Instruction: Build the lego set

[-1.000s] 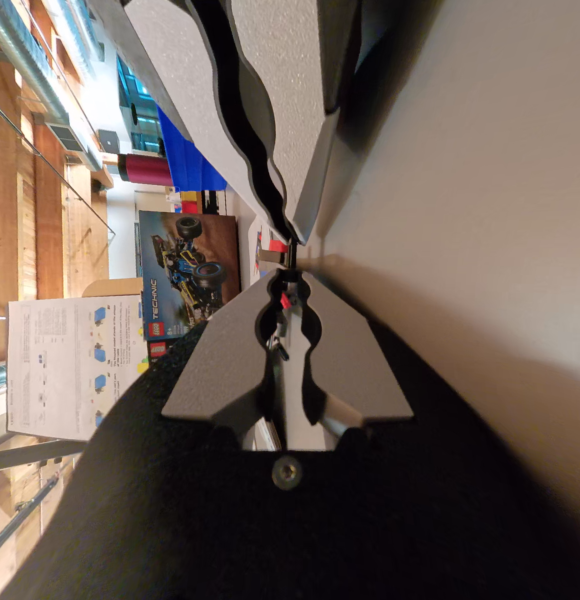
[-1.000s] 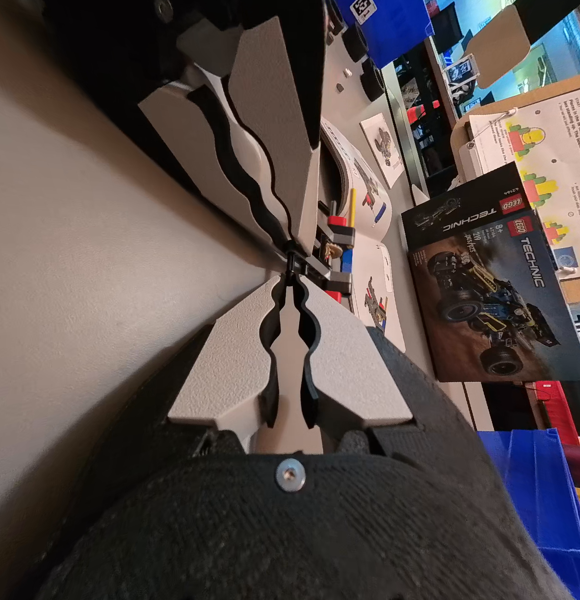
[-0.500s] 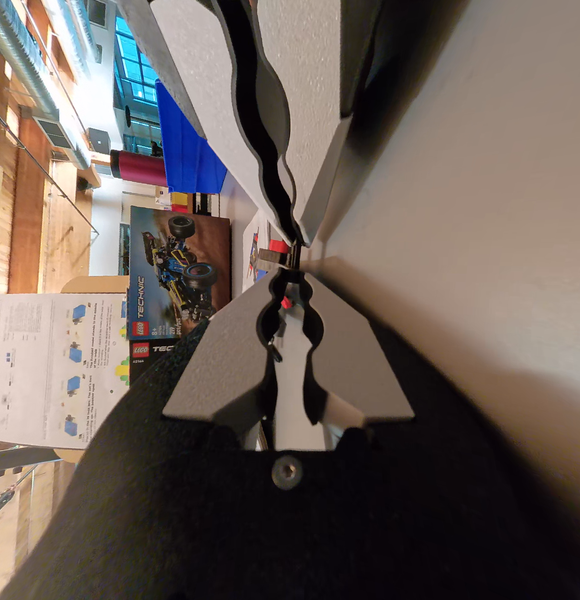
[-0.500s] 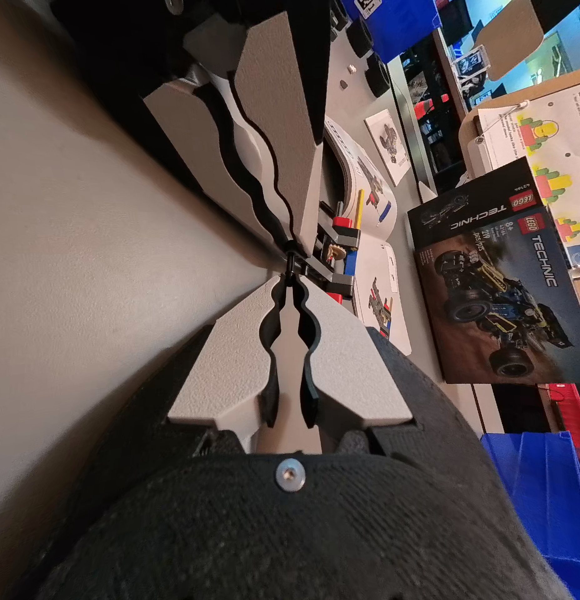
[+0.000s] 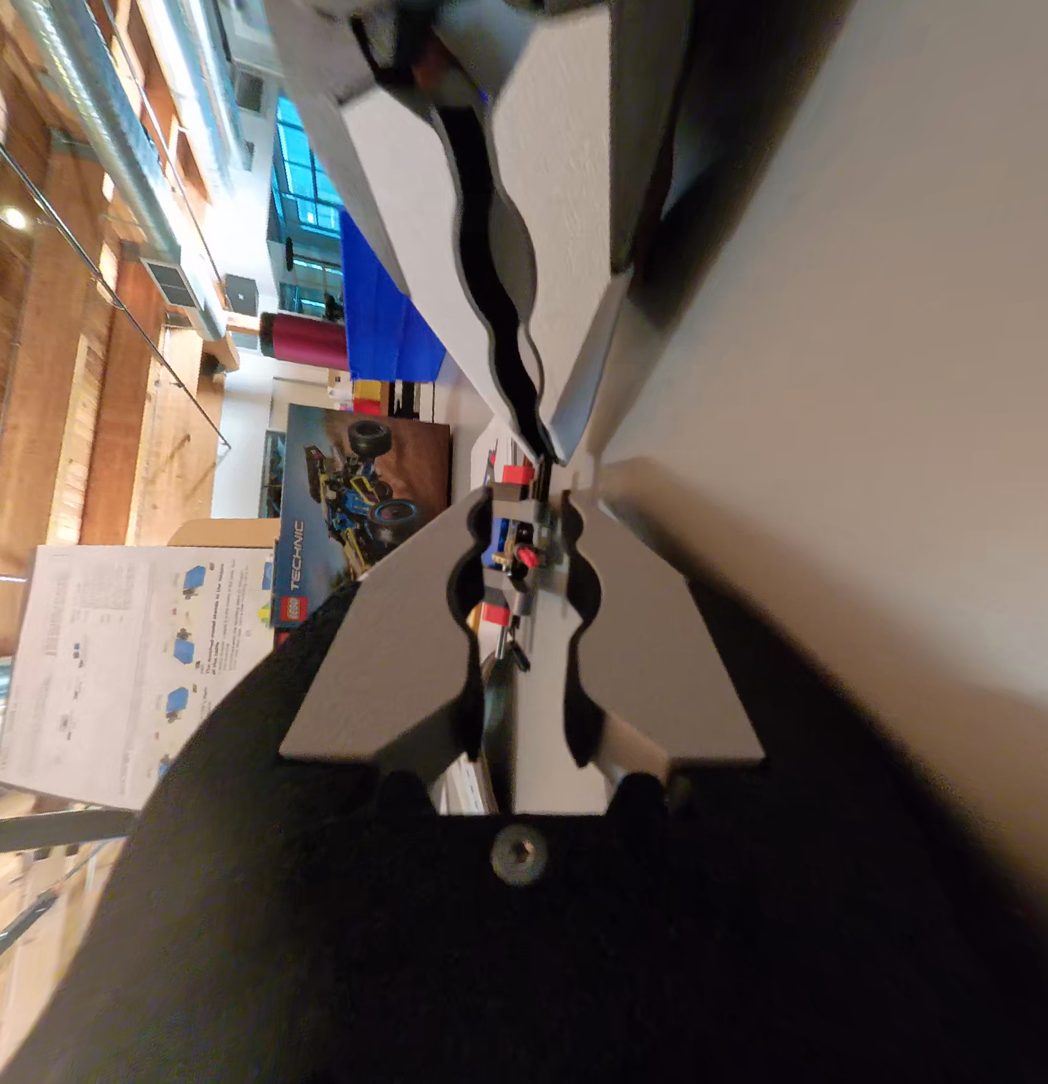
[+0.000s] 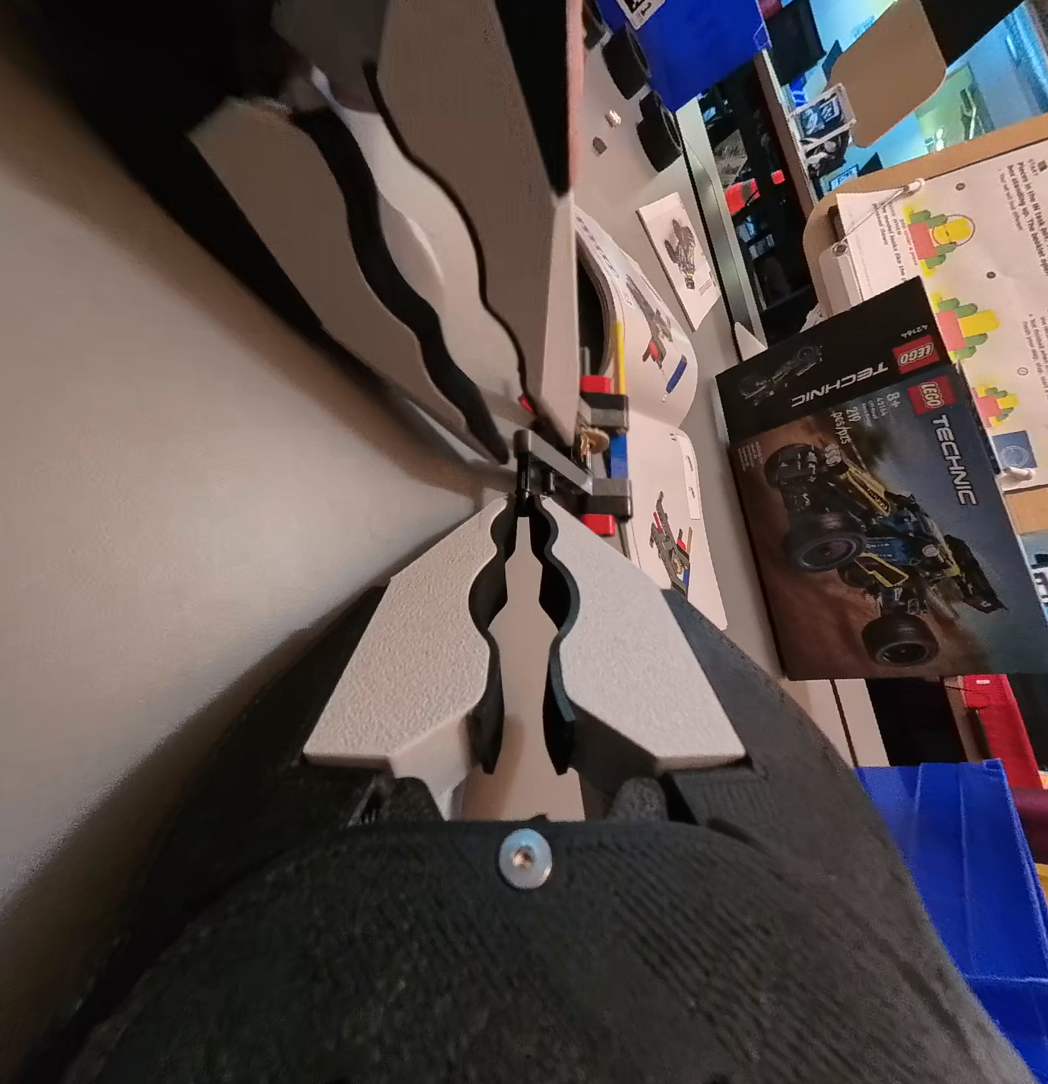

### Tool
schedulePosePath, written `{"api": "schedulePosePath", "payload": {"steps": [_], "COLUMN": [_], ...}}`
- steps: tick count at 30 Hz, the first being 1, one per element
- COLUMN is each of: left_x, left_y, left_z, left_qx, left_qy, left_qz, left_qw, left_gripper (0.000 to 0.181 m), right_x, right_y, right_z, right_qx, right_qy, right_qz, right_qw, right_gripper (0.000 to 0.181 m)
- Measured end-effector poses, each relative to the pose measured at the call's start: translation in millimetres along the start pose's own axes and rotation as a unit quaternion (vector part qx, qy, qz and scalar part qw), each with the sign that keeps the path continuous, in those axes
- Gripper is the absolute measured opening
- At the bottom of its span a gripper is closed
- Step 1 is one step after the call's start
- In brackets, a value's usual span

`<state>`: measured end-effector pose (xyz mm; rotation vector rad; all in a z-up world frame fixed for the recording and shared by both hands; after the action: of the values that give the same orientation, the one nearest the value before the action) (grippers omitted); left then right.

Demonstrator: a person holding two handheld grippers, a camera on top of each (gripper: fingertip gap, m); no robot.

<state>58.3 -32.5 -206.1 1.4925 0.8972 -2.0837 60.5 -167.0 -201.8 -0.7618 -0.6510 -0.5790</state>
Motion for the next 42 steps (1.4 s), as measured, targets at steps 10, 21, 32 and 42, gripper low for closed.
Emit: {"api": "schedulePosePath", "payload": {"steps": [10,21,32,42], "left_x": [-17.7,10.7,11.6,8.0], "left_y": [-37.3,-66.4,-60.0,-55.5], "left_z": [-27.6,-52.3,-59.1,-55.0], "left_qx": [-0.023,-0.175,-0.195,-0.164], "left_qy": [-0.176,-0.112,-0.11,-0.119], "left_qz": [-0.019,-0.005,0.011,0.013], "left_qw": [0.984,0.978,0.975,0.979], "left_gripper": [0.027,0.009,0.0,0.008], "right_x": [8.1,8.6,8.4,1.4], "right_y": [-10.2,-10.1,-9.4,-3.8], "right_z": [-7.5,-8.7,-7.3,-3.6], "right_qx": [0.035,0.033,0.04,0.03], "right_qy": [0.015,0.007,0.005,-0.033], "right_qz": [-0.014,-0.032,-0.034,-0.024], "right_qw": [0.999,0.999,0.999,0.999], "right_gripper": [0.003,0.003,0.002,0.003]}}
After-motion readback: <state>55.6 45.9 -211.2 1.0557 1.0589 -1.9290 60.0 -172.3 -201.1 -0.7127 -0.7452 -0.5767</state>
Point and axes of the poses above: each gripper's, where its closed fingertips meet, y out along the fingers, z out of its top, x = y × z across the jaws, the point moved 10 cm from there along -y, back along the fingers, and after that the axes turned 1 degree about -x, right-handed, at the moved point
